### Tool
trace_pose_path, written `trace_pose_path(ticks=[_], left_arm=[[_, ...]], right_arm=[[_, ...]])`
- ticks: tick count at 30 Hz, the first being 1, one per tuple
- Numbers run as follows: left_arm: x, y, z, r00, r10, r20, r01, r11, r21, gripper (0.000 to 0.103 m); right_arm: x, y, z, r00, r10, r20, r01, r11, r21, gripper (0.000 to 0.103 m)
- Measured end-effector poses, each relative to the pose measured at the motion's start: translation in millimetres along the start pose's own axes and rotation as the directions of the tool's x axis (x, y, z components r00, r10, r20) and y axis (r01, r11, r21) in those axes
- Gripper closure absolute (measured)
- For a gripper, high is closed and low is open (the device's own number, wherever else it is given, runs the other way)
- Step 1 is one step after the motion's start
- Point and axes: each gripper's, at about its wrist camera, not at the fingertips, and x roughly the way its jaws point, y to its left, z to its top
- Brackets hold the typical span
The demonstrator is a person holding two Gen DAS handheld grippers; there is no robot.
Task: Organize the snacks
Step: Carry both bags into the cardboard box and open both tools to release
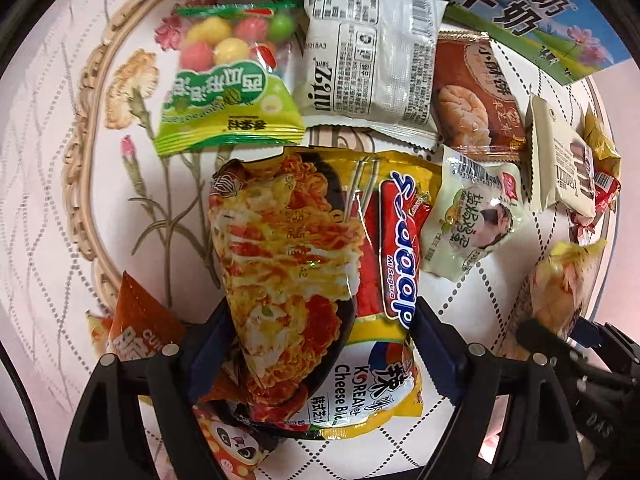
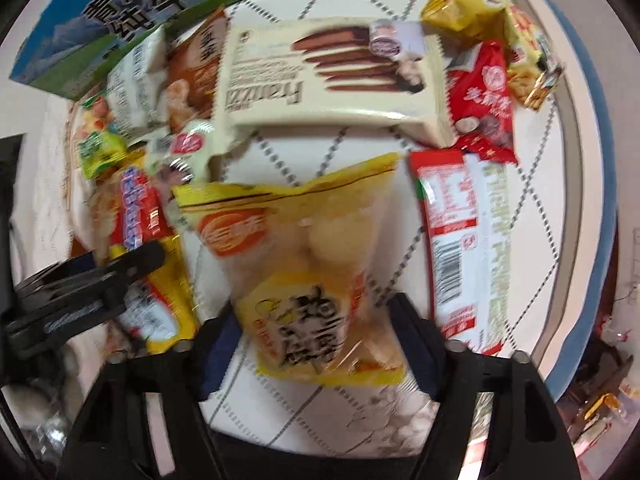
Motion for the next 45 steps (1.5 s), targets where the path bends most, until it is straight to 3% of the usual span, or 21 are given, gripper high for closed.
trace_pose_path(ticks=[4, 12, 18, 23, 28, 31, 39, 45], left_arm=[[-28, -5, -11, 1.0, 0.011, 0.027, -0.01, 1.0, -0.019, 0.019], [-76, 2, -33, 0.995, -0.028, 0.101, 0.032, 0.999, -0.038, 0.019], [-139, 9, -33, 0.972, -0.083, 0.222, 0.092, 0.995, -0.027, 0.019], [-202, -1, 2, 0.931, -0.168, 0.325, 0.178, 0.984, 0.0, 0.019], [-222, -22, 84, 0.906, -0.149, 0.396, 0.151, 0.988, 0.025, 0.019], [-218, -34, 137, 0.912, -0.13, 0.39, 0.134, 0.991, 0.015, 0.019], [-153, -24, 259, 0.968, -0.09, 0.235, 0.111, 0.991, -0.079, 0.019], [-139, -17, 268, 0.985, -0.096, 0.144, 0.112, 0.988, -0.103, 0.019]], right_arm=[[-9, 4, -7, 0.999, 0.005, 0.045, -0.005, 1.0, -0.011, 0.048], [-56, 17, -19, 0.992, 0.111, 0.065, -0.108, 0.993, -0.036, 0.051], [-116, 15, -4, 0.974, 0.195, 0.116, -0.189, 0.98, -0.058, 0.051], [-174, -2, 30, 0.945, 0.258, 0.199, -0.248, 0.966, -0.074, 0.051], [-211, 0, 87, 0.92, 0.269, 0.285, -0.251, 0.963, -0.097, 0.051], [-218, 9, 134, 0.918, 0.254, 0.305, -0.238, 0.967, -0.09, 0.051], [-167, 35, 252, 0.959, 0.181, 0.219, -0.174, 0.983, -0.053, 0.051], [-126, 55, 291, 0.983, 0.133, 0.129, -0.127, 0.99, -0.054, 0.051]])
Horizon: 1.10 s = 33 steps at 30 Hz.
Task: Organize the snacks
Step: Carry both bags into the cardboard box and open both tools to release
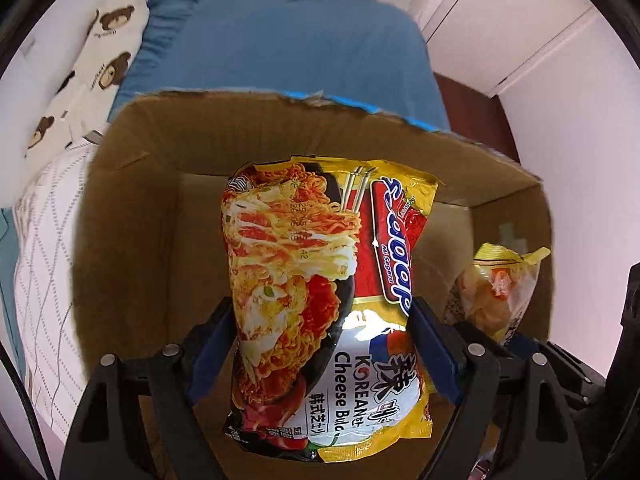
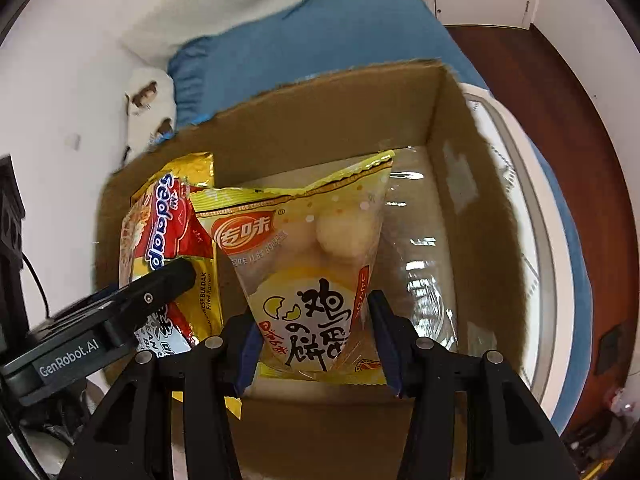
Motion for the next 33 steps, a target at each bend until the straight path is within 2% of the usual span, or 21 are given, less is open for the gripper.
trace_pose_path(ticks=[4, 5, 8, 10, 11, 12, 15, 18, 21, 26, 33], left_arm=[[-1, -2, -2, 0.999, 0.024, -0.033, -0.024, 1.0, -0.004, 0.019], [-1, 0, 1, 1.0, 0.007, -0.005, -0.007, 1.0, -0.021, 0.019], [7, -1, 2, 1.0, 0.009, -0.019, -0.01, 0.999, -0.035, 0.019], [10, -1, 5, 1.0, -0.007, -0.029, 0.006, 0.999, -0.037, 0.019], [12, -1, 6, 1.0, -0.006, -0.03, 0.005, 1.0, -0.029, 0.015], [12, -1, 7, 1.0, -0.006, -0.027, 0.006, 1.0, -0.024, 0.012], [7, -2, 6, 1.0, -0.023, -0.016, 0.023, 0.999, -0.022, 0.01], [1, -7, 3, 1.0, -0.008, -0.002, 0.008, 1.0, 0.002, 0.01], [-10, -8, -2, 1.0, 0.006, 0.023, -0.006, 1.0, 0.013, 0.01], [-32, -11, -22, 0.995, 0.042, 0.089, -0.045, 0.999, 0.031, 0.01], [-69, -6, -59, 0.977, 0.063, 0.202, -0.071, 0.997, 0.029, 0.01]], right_arm=[[30, 7, 17, 0.999, -0.025, -0.038, 0.025, 1.0, -0.019, 0.051], [36, 9, 21, 0.999, -0.03, -0.043, 0.029, 0.999, -0.025, 0.051], [59, 9, 33, 0.995, -0.023, -0.094, 0.02, 0.999, -0.029, 0.047], [68, 11, 37, 0.994, -0.023, -0.106, 0.018, 0.999, -0.051, 0.029], [69, 11, 37, 0.994, -0.042, -0.102, 0.035, 0.997, -0.062, 0.014], [70, 11, 37, 0.994, -0.046, -0.095, 0.039, 0.997, -0.072, 0.01], [74, 8, 33, 0.993, -0.057, -0.099, 0.049, 0.995, -0.081, 0.01], [71, 2, 26, 0.993, -0.081, -0.089, 0.073, 0.993, -0.089, 0.01], [66, -1, 22, 0.994, -0.072, -0.079, 0.066, 0.995, -0.077, 0.01], [37, -7, -2, 0.997, -0.076, -0.017, 0.075, 0.994, -0.085, 0.01], [-7, 5, -34, 0.99, -0.096, 0.105, 0.111, 0.982, -0.152, 0.01]])
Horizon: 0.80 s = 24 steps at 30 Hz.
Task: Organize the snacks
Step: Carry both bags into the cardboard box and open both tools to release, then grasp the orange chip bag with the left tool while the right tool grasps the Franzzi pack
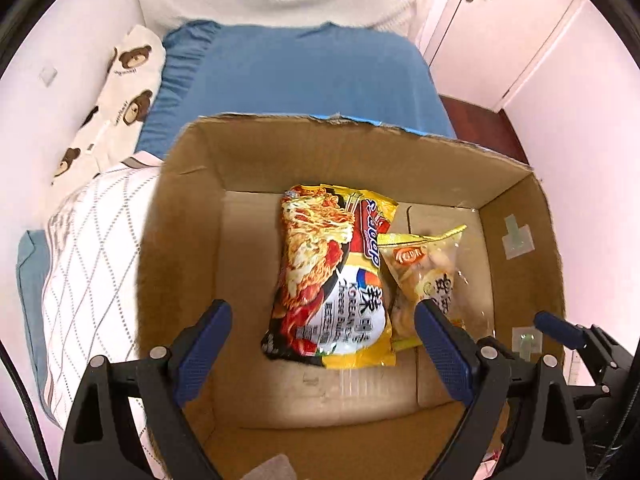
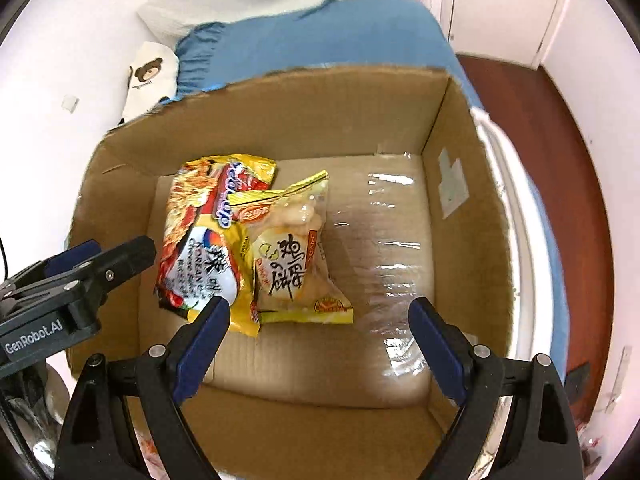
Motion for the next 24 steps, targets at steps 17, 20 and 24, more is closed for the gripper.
trace_pose_path(ticks=[17, 20, 24], left_arm=[[-105, 9, -76, 0.984, -0.019, 0.174, 0.02, 1.0, -0.004, 0.01], [-117, 9, -92, 0.983, -0.021, 0.182, 0.021, 1.0, 0.001, 0.01], [-121, 15, -127, 0.987, 0.009, 0.16, -0.011, 1.0, 0.01, 0.01]], right_arm=[[-102, 15, -64, 0.975, 0.041, 0.218, -0.035, 0.999, -0.03, 0.01], [-113, 14, -83, 0.972, 0.074, 0.223, -0.071, 0.997, -0.019, 0.01], [-111, 10, -116, 0.978, 0.108, 0.177, -0.108, 0.994, -0.008, 0.01]])
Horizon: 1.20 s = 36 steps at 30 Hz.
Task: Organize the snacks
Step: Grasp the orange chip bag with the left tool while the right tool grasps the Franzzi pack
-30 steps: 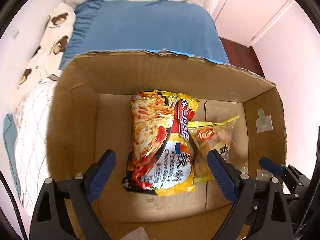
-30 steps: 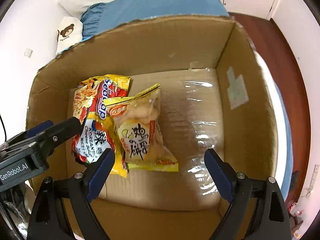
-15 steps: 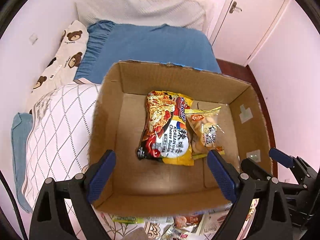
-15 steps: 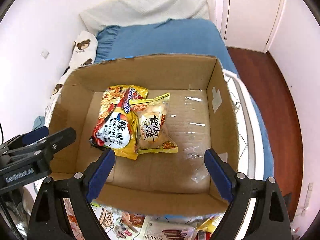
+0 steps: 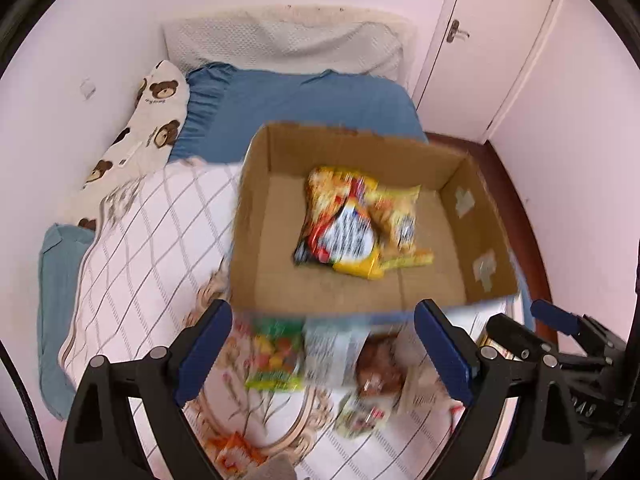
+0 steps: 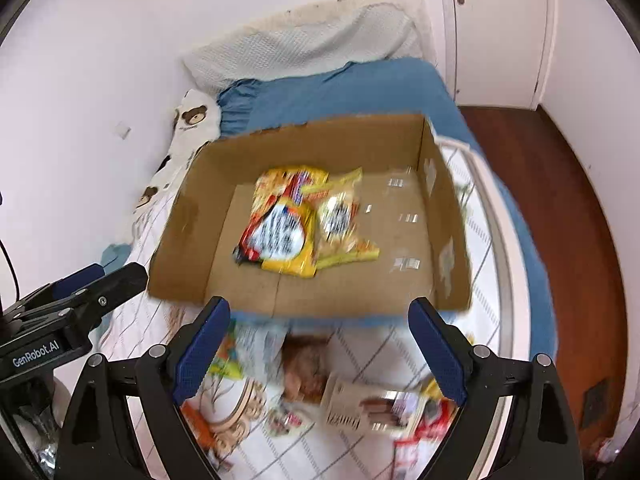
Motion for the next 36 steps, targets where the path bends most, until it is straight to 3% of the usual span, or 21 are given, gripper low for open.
trace_pose_path(ticks=[3, 6, 8, 11, 14, 19, 21, 22, 24, 26, 30, 33, 35, 36], left_arm=[[6, 13, -39, 0.998, 0.039, -0.059, -0.038, 0.999, 0.004, 0.01], [23, 26, -91, 0.983, 0.097, -0.153, -0.093, 0.995, 0.032, 0.01], [37, 34, -127, 0.964, 0.116, -0.239, -0.105, 0.993, 0.062, 0.01], [60, 46, -184, 0.918, 0.149, -0.367, -0.121, 0.988, 0.099, 0.01], [74, 59, -217, 0.892, 0.185, -0.412, -0.158, 0.983, 0.098, 0.01], [86, 68, -214, 0.902, 0.247, -0.355, -0.212, 0.968, 0.136, 0.01], [102, 66, -206, 0.879, 0.325, -0.349, -0.26, 0.94, 0.22, 0.01], [112, 65, -204, 0.868, 0.357, -0.344, -0.251, 0.915, 0.315, 0.01], [130, 66, -195, 0.854, 0.374, -0.361, -0.26, 0.908, 0.327, 0.01], [141, 74, -184, 0.851, 0.368, -0.375, -0.274, 0.919, 0.282, 0.01], [143, 95, -159, 0.869, 0.259, -0.422, -0.246, 0.965, 0.087, 0.01], [135, 101, -153, 0.886, 0.217, -0.41, -0.231, 0.973, 0.016, 0.01], [131, 100, -155, 0.893, 0.214, -0.397, -0.232, 0.973, 0.004, 0.01], [129, 99, -157, 0.895, 0.216, -0.39, -0.234, 0.972, 0.001, 0.01]], right_arm=[[11, -6, -32, 0.998, 0.016, -0.068, -0.014, 1.0, 0.024, 0.01], [27, -11, -63, 0.99, 0.03, -0.138, -0.024, 0.999, 0.039, 0.01], [44, -15, -84, 0.981, 0.015, -0.195, -0.009, 0.999, 0.032, 0.01], [63, -23, -103, 0.968, -0.001, -0.251, 0.01, 0.999, 0.035, 0.01], [72, -23, -113, 0.961, -0.011, -0.276, 0.016, 1.0, 0.014, 0.01], [83, -16, -123, 0.955, -0.051, -0.291, 0.038, 0.998, -0.051, 0.01], [87, -16, -124, 0.956, -0.075, -0.285, 0.06, 0.996, -0.06, 0.01], [91, -18, -124, 0.954, -0.095, -0.284, 0.082, 0.995, -0.056, 0.01], [97, -23, -124, 0.949, -0.125, -0.29, 0.119, 0.992, -0.036, 0.01], [100, -24, -123, 0.947, -0.147, -0.284, 0.144, 0.989, -0.033, 0.01], [106, -17, -116, 0.944, -0.214, -0.25, 0.186, 0.974, -0.131, 0.01], [121, -5, -118, 0.918, -0.312, -0.245, 0.235, 0.926, -0.296, 0.01], [131, 2, -120, 0.893, -0.412, -0.182, 0.319, 0.864, -0.39, 0.01], [136, 4, -118, 0.893, -0.427, -0.144, 0.344, 0.853, -0.393, 0.01]])
